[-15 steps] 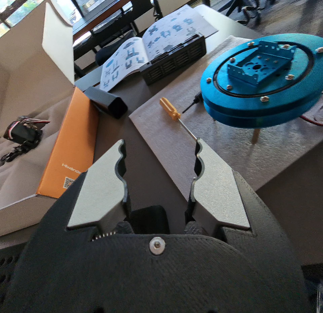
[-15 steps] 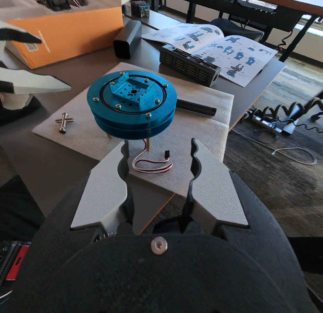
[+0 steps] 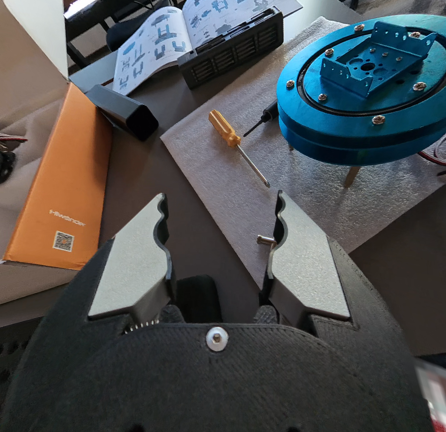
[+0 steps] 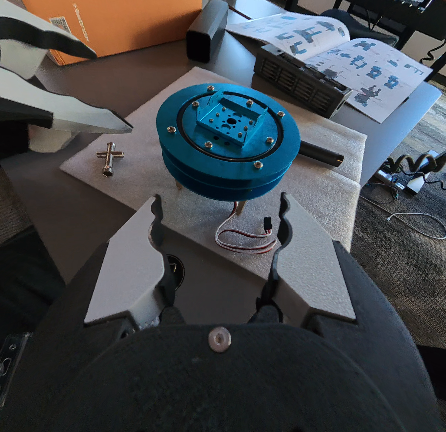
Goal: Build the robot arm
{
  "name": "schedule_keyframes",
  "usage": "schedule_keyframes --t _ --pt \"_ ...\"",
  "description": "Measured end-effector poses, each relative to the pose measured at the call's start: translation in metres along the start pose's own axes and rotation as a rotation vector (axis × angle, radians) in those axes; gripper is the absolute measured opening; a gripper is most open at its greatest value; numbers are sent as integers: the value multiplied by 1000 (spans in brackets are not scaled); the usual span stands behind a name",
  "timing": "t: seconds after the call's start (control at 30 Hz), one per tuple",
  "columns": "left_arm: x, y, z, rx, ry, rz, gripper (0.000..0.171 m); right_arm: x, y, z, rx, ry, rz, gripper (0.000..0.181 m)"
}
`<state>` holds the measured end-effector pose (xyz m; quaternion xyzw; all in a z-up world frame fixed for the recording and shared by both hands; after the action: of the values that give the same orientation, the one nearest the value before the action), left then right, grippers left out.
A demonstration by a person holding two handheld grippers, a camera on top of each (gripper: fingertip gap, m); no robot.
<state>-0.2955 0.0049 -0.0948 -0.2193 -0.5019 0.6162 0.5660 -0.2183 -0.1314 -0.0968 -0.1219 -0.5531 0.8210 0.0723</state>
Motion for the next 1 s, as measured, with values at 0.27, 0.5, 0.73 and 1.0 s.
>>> schedule_keyframes --t 0.27,0.5,0.73,1.0 --pt "6 25 12 31 63 90 89 0 -14 -18 -61 69 22 106" --pt "24 39 24 30 58 145 87 -7 -14 -32 -29 121 18 109" --pt "32 45 23 25 72 178 87 -12 -17 -47 -23 139 -3 112" --pt "33 36 20 -3 85 175 87 -21 -21 -65 -13 159 -19 113"
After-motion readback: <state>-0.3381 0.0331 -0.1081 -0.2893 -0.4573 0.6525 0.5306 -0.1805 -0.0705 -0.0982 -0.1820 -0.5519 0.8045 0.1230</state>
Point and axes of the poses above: each gripper's, where its closed fingertips meet, z back along the fingers, y out of its underside, x = y × z across the jaws, the point moved 1 cm from there along z, back along the fingers, and after that the axes turned 7 degrees about -x, right-handed, at the moved point
